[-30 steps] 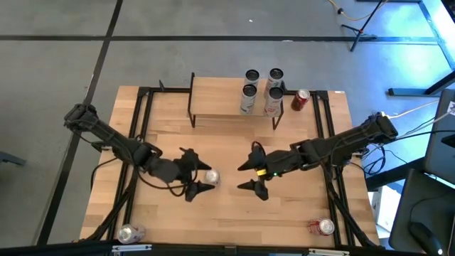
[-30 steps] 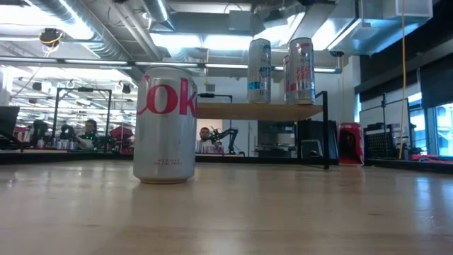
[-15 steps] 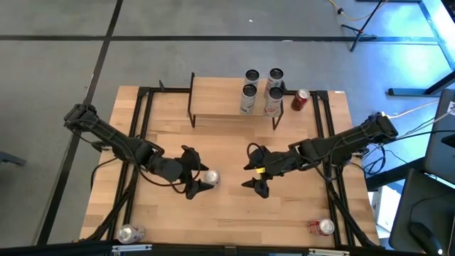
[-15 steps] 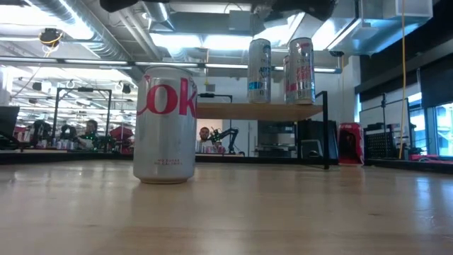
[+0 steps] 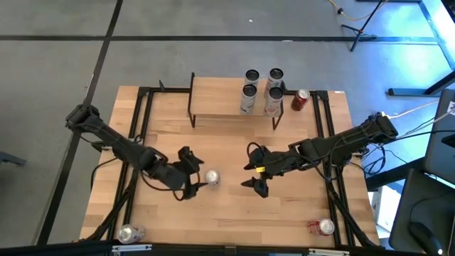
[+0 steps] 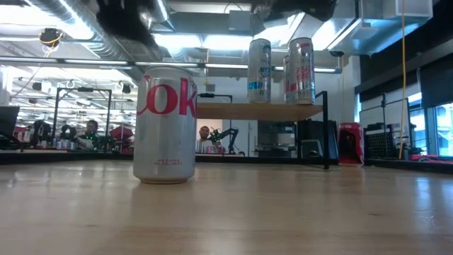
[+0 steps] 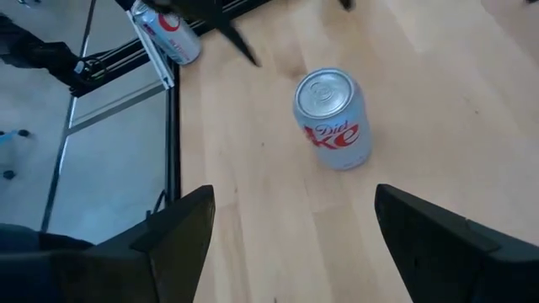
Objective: Place canned beverage on shelf
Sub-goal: Put the top red-silver soda can on the shelf
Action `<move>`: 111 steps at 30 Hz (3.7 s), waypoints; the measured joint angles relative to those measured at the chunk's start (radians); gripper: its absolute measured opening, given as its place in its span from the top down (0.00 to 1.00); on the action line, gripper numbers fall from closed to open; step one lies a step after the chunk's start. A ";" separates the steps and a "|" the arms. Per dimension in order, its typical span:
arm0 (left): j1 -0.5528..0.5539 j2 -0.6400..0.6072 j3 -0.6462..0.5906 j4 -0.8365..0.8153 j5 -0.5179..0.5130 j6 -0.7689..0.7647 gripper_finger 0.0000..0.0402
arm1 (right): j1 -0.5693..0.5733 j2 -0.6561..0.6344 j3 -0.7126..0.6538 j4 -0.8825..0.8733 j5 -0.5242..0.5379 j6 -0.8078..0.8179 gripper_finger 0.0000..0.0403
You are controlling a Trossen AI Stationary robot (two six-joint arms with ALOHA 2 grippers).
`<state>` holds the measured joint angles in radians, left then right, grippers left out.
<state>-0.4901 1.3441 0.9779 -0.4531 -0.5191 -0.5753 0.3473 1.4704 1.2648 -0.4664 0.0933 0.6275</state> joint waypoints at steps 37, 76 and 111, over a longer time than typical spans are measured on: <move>0.182 0.187 -0.254 0.612 0.243 0.097 0.35 | -0.001 -0.089 0.000 -0.107 -0.058 -0.080 0.22; 1.113 0.310 0.638 -0.154 0.919 0.665 0.35 | -0.681 -0.469 0.000 -0.351 -0.060 -0.750 0.22; 1.131 0.476 0.638 -0.028 0.926 0.947 0.13 | -0.800 -0.453 0.000 -0.427 -0.060 -0.685 0.22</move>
<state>0.6412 1.8203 1.6157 -0.4808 0.4074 0.3721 -0.4526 1.0172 1.2644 -0.8937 0.0334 -0.0570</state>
